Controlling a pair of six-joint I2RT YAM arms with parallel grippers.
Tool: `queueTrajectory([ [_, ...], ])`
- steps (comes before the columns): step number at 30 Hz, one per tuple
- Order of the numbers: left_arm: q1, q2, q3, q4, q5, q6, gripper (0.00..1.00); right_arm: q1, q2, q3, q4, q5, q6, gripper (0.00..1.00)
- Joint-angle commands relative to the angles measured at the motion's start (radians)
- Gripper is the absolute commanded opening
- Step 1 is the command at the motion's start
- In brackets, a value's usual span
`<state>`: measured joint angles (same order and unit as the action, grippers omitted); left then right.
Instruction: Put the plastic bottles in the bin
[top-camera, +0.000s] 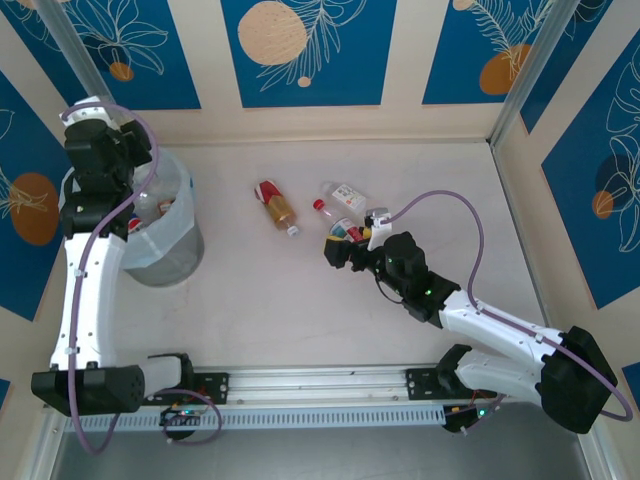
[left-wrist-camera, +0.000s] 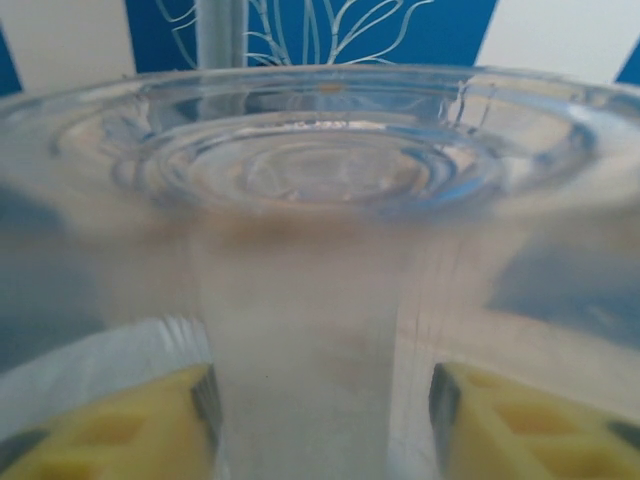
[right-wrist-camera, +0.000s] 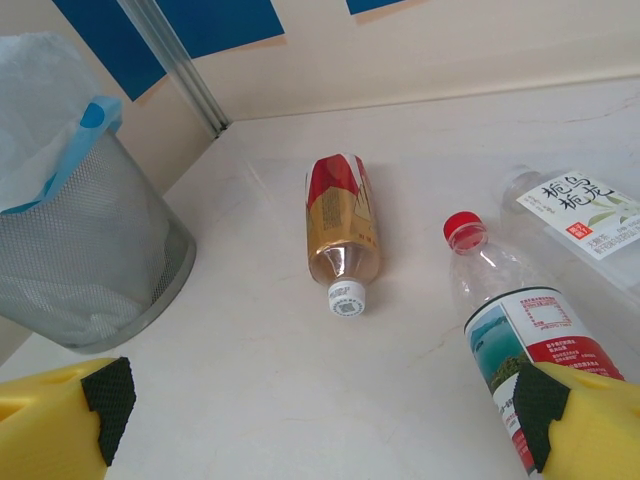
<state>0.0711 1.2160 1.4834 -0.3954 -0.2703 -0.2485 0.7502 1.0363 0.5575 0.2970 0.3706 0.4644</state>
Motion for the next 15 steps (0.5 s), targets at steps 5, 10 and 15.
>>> queueTrajectory([
  [5, 0.102, -0.01, -0.08, 0.006, 0.081, -0.082, 0.5, -0.008, -0.005, 0.042, -0.002, 0.008, 0.011, 1.0],
  [10, 0.116, -0.015, -0.111, -0.042, 0.143, -0.094, 0.51, -0.009, -0.004, 0.041, -0.006, 0.006, 0.009, 1.0],
  [15, 0.116, -0.024, -0.149, -0.082, 0.158, -0.092, 0.51, -0.009, 0.002, 0.043, -0.005, 0.0, 0.011, 0.99],
])
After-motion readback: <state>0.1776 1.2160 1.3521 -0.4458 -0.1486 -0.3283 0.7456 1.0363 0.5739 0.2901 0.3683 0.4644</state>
